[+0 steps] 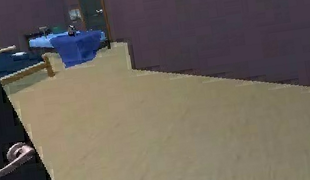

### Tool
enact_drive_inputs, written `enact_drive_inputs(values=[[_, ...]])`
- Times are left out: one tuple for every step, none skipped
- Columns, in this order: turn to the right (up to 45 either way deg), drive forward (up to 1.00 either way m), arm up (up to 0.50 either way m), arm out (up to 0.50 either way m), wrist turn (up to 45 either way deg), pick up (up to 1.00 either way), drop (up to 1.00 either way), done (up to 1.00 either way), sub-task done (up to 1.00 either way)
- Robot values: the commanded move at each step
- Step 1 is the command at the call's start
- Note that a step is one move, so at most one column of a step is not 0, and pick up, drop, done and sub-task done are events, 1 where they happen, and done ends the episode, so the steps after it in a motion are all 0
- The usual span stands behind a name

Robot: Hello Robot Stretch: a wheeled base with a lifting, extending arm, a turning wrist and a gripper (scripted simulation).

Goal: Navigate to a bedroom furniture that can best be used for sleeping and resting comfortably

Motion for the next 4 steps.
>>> enact_drive_inputs(values=[[0.0,1.00,0.00,0.00,0.0,0.00,0.00,0.00,0.00],[-3.0,0.00,0.00,0.00,0.0,0.00,0.00,0.00,0.00],[0.0,0.15,0.00,0.00,0.0,0.00,0.00,0.00,0.00],[-45.0,0.00,0.00,0.00,0.0,0.00,0.00,0.00,0.00]])
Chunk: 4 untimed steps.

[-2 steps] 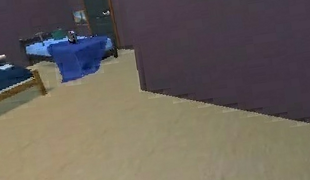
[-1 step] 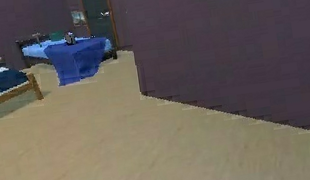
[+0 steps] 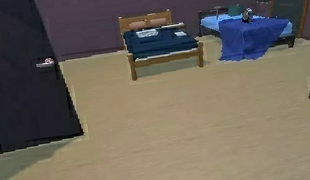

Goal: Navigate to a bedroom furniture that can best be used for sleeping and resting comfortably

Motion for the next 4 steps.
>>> enact_drive_inputs(values=[[-6.0,0.00,0.00,0.00,0.0,0.00,0.00,0.00,0.00],[0.0,1.00,0.00,0.00,0.0,0.00,0.00,0.00,0.00],[0.0,1.00,0.00,0.00,0.0,0.00,0.00,0.00,0.00],[0.0,0.50,0.00,0.00,0.0,0.00,0.00,0.00,0.00]])
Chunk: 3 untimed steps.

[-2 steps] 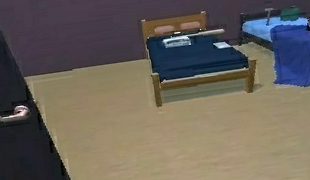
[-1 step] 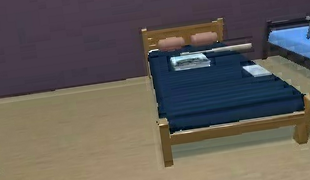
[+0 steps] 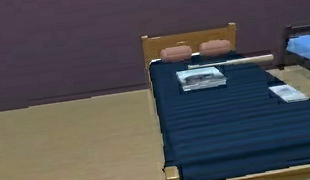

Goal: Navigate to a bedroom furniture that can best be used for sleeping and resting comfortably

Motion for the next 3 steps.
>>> enact_drive_inputs(values=[[-42.0,0.00,0.00,0.00,0.0,0.00,0.00,0.00,0.00],[0.0,0.20,0.00,0.00,0.0,0.00,0.00,0.00,0.00],[-39.0,0.00,0.00,0.00,0.0,0.00,0.00,0.00,0.00]])
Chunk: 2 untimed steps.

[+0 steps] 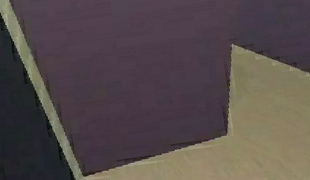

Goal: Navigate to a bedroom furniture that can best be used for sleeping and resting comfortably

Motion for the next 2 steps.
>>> enact_drive_inputs(values=[[0.0,0.30,0.00,0.00,0.0,0.00,0.00,0.00,0.00],[45.0,0.00,0.00,0.00,0.0,0.00,0.00,0.00,0.00]])
